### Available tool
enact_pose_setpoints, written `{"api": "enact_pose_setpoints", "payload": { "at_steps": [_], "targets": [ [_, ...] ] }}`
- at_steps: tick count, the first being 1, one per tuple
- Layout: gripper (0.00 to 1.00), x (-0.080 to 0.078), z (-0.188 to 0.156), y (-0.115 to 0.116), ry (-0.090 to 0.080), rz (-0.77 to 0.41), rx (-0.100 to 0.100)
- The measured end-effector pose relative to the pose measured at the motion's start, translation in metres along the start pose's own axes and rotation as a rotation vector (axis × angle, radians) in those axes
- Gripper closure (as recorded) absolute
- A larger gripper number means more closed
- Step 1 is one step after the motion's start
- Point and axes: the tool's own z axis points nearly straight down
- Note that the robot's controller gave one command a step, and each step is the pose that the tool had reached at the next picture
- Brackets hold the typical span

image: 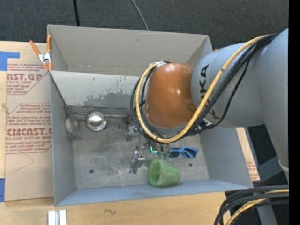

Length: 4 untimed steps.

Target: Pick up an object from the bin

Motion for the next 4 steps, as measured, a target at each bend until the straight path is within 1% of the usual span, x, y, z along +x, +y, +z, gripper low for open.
{"api": "enact_pose_setpoints", "payload": {
  "at_steps": [1,2,3,4],
  "targets": [
    [0.00,-0.045,0.072,-0.108,-0.014,-0.104,0.001],
    [0.00,-0.062,0.095,-0.198,-0.022,-0.281,0.005],
    [1.00,-0.060,0.094,-0.197,-0.013,-0.281,0.003],
    [1.00,-0.081,-0.050,-0.236,-0.016,-0.614,0.006]
  ]
}}
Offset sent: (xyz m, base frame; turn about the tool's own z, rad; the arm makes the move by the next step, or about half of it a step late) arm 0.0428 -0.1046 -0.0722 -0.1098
